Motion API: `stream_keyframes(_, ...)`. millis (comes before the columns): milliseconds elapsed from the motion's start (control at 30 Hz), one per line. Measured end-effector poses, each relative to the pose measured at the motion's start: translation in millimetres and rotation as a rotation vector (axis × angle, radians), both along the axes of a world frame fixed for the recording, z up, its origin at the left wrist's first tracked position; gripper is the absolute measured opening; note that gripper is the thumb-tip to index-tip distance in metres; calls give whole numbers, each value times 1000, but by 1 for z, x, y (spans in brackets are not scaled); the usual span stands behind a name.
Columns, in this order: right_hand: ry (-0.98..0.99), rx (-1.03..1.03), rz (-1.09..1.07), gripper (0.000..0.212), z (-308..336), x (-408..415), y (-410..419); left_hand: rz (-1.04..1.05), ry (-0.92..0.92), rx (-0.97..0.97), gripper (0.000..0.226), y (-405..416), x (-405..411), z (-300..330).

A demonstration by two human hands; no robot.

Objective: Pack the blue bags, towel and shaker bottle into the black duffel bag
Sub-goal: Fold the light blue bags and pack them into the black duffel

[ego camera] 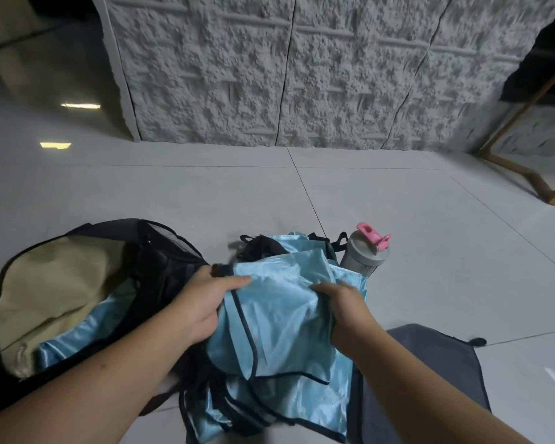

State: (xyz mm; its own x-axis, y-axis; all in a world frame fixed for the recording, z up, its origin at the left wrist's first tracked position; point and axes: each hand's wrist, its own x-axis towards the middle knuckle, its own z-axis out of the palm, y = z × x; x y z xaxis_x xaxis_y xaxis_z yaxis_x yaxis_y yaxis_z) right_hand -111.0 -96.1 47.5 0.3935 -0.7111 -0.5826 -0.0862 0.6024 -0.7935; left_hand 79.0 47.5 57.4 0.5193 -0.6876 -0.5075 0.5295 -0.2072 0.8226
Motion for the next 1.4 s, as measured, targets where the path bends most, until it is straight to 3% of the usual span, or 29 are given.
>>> stream_keyframes(100,-102,-210,28,87,18,2,8,105,-275,-36,103,1,8,10)
stream_keyframes(133,-99,-279,67,76,24,2,10,67,-305,-80,100,2,9,14)
stream_keyframes(233,-33,-374,245,32,42,4,11,-114,-428,-65,41,8,12,22)
stream_keyframes(300,59,-444,424,21,54,3,10,-206,-516,25,16,12,14,29)
stream_keyframes(333,105,-492,508,30,60,3,9,-252,-527,52,13,14,14,34)
stream_keyframes(433,344,-674,743,56,83,6,6,-442,-602,162,73,18,15,49)
stream_keyframes(567,727,-972,968,22,97,18,5,-582,-922,337,84,17,9,69)
stream_keyframes(633,818,-1016,985,16,104,21,6,-552,-1043,380,80,16,9,73)
stream_keyframes(667,841,-1034,992,26,107,22,7,-530,-1099,391,73,15,9,76)
stream_keyframes(767,900,-1104,976,41,116,23,12,-499,-1244,407,33,17,11,81)
stream_keyframes(833,870,-1118,915,36,121,22,12,-528,-1320,445,21,19,15,83)
stream_keyframes(900,746,-1119,851,30,124,20,9,-579,-1374,498,24,24,19,86)
stream_keyframes(1067,244,-789,630,14,128,16,13,-801,-1514,657,53,35,32,97)
stream_keyframes(1133,149,-756,568,13,128,19,17,-901,-1410,626,65,39,35,103)
stream_keyframes(1267,141,-769,486,12,130,33,20,-893,-877,325,42,56,39,109)
stream_keyframes(1400,145,-766,520,11,125,53,26,-779,-446,163,46,79,56,103)
